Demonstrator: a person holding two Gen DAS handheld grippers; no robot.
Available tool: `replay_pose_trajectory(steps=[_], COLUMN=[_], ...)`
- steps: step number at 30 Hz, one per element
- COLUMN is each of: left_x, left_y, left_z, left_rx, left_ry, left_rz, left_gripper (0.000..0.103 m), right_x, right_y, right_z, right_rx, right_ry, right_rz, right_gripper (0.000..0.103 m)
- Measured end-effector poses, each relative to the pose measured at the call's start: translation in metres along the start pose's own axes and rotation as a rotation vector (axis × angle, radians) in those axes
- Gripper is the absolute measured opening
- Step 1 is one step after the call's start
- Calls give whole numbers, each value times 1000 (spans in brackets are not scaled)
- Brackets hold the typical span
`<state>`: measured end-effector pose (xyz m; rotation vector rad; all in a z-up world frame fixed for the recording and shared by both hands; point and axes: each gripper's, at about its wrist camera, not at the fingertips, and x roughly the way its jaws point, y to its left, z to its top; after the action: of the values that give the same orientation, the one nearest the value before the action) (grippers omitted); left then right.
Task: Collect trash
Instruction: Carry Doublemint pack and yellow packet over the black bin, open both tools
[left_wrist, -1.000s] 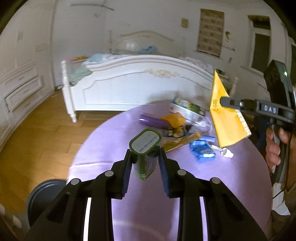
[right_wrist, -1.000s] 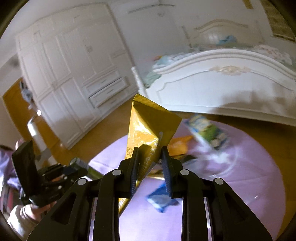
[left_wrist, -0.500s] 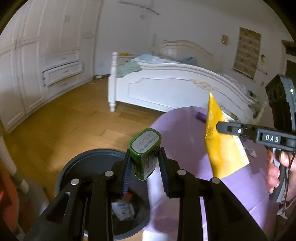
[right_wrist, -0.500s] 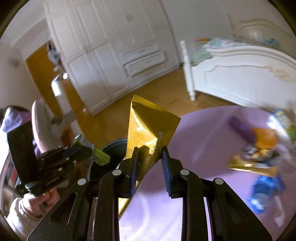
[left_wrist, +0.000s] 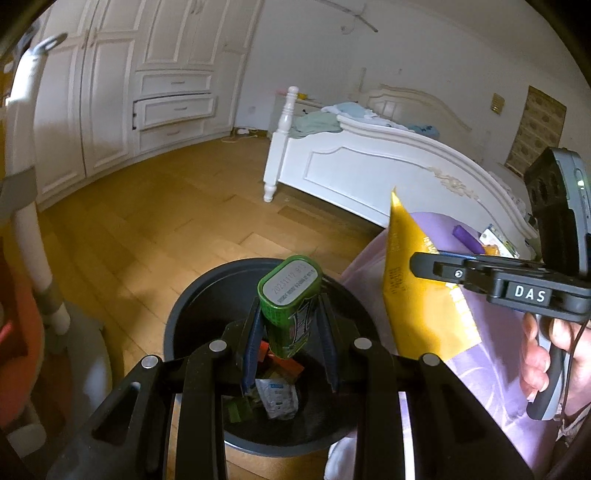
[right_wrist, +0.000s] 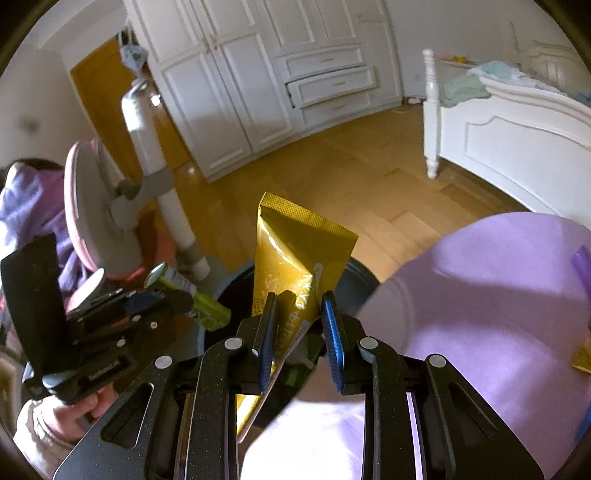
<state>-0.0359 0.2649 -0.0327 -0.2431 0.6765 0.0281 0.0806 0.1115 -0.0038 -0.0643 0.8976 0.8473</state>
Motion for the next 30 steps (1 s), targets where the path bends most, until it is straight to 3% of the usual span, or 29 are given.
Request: replay_pose_trajectory(steps=[15, 30], left_x=[20, 31], left_y=[32, 37], left_z=[-13, -16], left_rx=[-62, -77], left_ry=[36, 64], left_rz=[4, 9], left_gripper=[29, 31], right_x=[55, 73], right_y=[7, 9], right_z=[-2, 0], right_rx=[-21, -17], right_ry=[101, 138], right_rz=[2, 16], right_gripper=[25, 25])
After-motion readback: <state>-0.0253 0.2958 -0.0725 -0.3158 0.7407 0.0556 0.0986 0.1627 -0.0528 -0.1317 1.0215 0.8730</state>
